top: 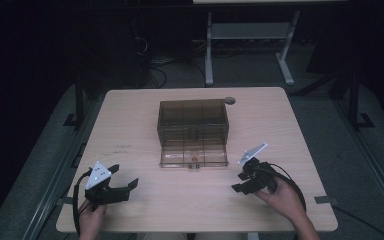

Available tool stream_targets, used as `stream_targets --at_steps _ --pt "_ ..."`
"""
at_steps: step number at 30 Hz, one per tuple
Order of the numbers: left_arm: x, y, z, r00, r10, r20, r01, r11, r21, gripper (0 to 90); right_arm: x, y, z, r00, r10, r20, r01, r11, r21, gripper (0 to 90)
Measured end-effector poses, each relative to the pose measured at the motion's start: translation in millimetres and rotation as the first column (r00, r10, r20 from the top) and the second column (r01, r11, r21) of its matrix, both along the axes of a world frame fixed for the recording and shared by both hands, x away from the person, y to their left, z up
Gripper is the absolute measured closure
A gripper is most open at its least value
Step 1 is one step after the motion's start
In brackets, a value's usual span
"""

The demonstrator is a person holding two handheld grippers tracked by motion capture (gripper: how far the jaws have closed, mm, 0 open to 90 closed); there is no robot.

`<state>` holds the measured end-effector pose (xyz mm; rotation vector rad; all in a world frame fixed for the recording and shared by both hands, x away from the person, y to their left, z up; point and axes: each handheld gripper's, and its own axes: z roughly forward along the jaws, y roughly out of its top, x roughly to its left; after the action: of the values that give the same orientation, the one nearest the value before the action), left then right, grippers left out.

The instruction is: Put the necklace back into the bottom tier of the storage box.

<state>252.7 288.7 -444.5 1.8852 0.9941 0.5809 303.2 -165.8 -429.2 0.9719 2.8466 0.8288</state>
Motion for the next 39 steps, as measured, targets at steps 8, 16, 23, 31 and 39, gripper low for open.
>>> stream_targets --at_steps 8,16,23,31,39 --pt "-0.2 -0.3 0.1 1.0000 -0.003 0.001 0.003 1.0000 0.002 13.0 -10.8 -9.7 -2.8 0.9999 -0.014 -0.002 0.014 0.9999 -0.001 47.4" --pt "-0.8 -0.9 0.3 1.0000 -0.003 0.000 0.003 1.0000 0.005 13.0 -23.3 -16.7 -7.4 0.9997 -0.025 -0.002 0.025 0.9997 0.004 46.6" --pt "-0.6 -1.4 0.5 1.0000 -0.008 0.000 0.008 0.9999 0.010 13.0 -32.2 -25.1 -8.3 0.9993 -0.038 -0.004 0.038 0.9992 0.010 45.8" --pt "-0.5 -2.2 0.4 1.0000 -0.009 0.002 0.009 1.0000 0.004 13.0 -43.8 -38.1 -11.3 0.9974 -0.070 -0.017 0.070 0.9974 0.016 44.7" --pt "-0.2 -3.3 0.3 1.0000 -0.009 -0.001 0.009 1.0000 0.002 13.0 -54.6 -51.0 -17.4 0.9944 -0.103 -0.026 0.103 0.9943 0.026 43.7"
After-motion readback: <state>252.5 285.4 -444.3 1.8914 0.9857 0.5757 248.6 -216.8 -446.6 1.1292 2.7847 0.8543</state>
